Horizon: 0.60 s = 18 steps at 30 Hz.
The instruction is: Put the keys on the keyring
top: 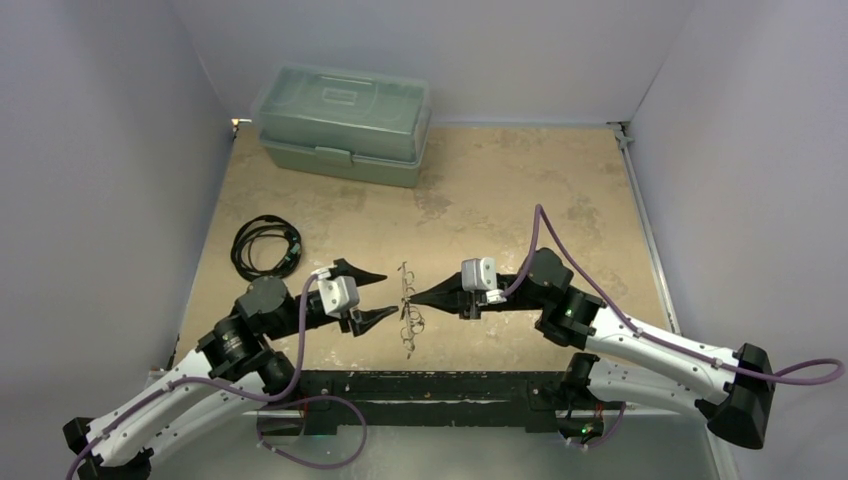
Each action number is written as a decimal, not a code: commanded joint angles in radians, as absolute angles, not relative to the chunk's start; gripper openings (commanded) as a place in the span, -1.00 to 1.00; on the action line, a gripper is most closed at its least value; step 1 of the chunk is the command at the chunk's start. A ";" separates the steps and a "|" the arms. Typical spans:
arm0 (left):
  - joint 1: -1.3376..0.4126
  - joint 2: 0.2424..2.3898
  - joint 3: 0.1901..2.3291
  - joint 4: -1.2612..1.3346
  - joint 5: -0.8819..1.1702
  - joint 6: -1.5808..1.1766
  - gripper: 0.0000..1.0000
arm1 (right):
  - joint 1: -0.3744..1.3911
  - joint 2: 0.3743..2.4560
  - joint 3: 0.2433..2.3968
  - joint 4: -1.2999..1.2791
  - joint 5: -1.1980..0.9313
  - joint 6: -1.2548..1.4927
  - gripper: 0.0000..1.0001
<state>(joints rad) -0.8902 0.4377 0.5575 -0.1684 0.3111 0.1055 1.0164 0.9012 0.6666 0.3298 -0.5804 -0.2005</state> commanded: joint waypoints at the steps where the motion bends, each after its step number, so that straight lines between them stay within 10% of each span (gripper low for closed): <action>1: -0.887 0.473 0.548 -0.102 0.354 0.094 0.14 | 1.022 0.890 0.669 0.410 -0.549 -0.183 -1.00; 18: -0.888 0.512 0.540 -0.077 0.408 0.076 0.17 | 1.022 0.847 0.647 0.436 -0.500 -0.174 -1.00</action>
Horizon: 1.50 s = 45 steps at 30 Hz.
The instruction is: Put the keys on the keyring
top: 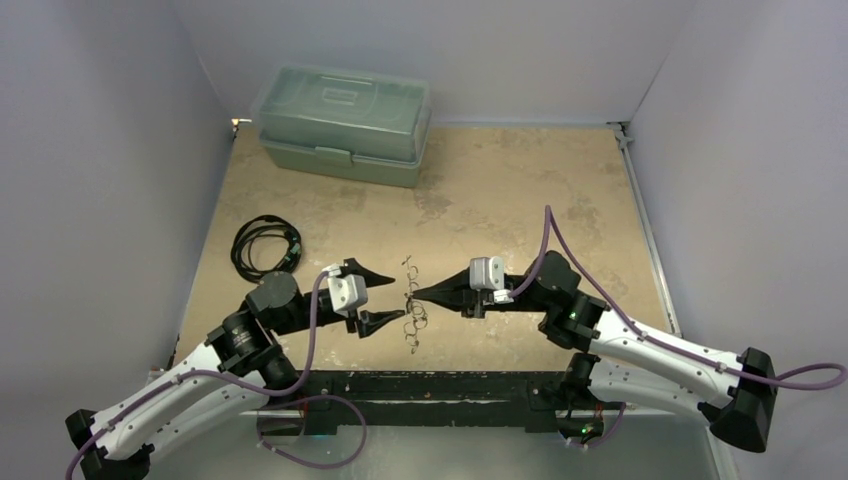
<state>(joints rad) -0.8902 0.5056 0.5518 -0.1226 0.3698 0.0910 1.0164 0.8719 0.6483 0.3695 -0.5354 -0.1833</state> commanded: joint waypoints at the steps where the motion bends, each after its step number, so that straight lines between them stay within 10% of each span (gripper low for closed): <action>1: -0.887 0.512 0.540 -0.077 0.411 0.076 0.18 | 1.022 0.844 0.646 0.437 -0.497 -0.173 -1.00; 20: -0.885 0.571 0.553 -0.019 0.449 0.010 0.17 | 1.022 0.834 0.644 0.460 -0.487 -0.158 -1.00; 45: -0.840 0.585 0.561 0.016 0.492 0.009 -0.39 | 1.022 0.857 0.647 0.479 -0.529 -0.141 -1.00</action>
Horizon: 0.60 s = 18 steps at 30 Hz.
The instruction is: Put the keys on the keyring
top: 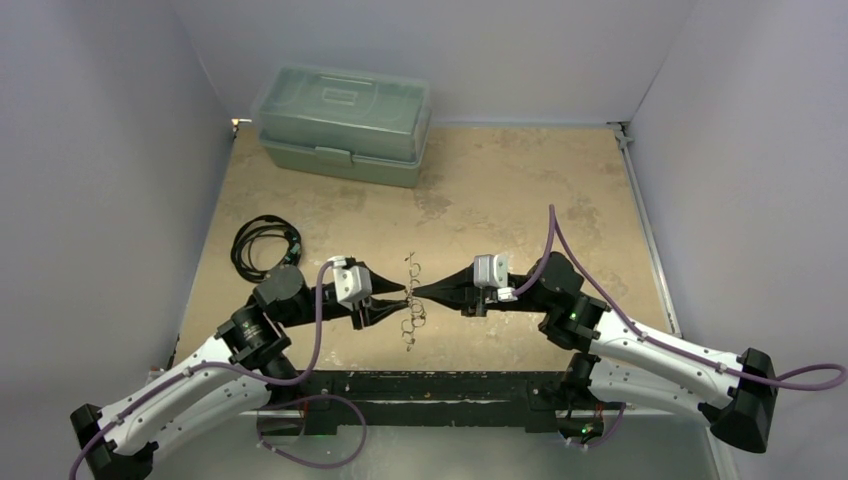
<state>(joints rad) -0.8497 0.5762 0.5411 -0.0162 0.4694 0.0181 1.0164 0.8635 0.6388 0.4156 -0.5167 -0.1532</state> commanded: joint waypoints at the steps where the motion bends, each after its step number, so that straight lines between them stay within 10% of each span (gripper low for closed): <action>1: -0.840 0.585 0.563 0.012 0.493 0.009 -0.49 | 1.022 0.857 0.647 0.480 -0.529 -0.141 -1.00; 5: -0.836 0.570 0.563 0.002 0.495 0.028 -1.00 | 1.022 0.862 0.646 0.480 -0.532 -0.141 -1.00; 18: -0.837 0.523 0.596 -0.109 0.462 0.079 -1.00 | 1.022 0.878 0.646 0.470 -0.515 -0.147 -1.00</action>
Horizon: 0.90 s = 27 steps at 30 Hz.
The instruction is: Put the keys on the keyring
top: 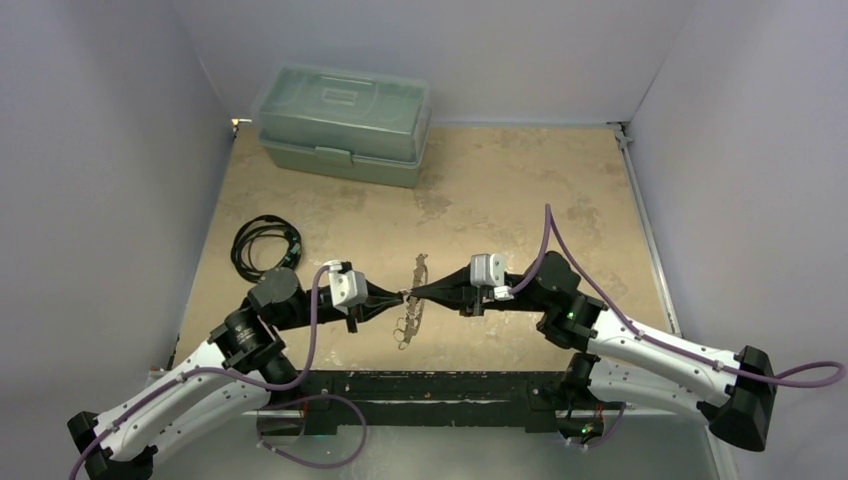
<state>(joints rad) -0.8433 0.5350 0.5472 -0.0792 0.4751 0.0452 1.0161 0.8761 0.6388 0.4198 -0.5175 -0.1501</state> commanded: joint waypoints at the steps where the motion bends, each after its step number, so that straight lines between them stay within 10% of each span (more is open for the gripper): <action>1: -0.836 0.520 0.600 -0.118 0.458 0.083 -1.00 | 1.022 0.879 0.646 0.469 -0.514 -0.147 -1.00; 27: -0.837 0.494 0.717 -0.332 0.407 0.156 -1.00 | 1.022 0.938 0.673 0.421 -0.489 -0.166 -1.00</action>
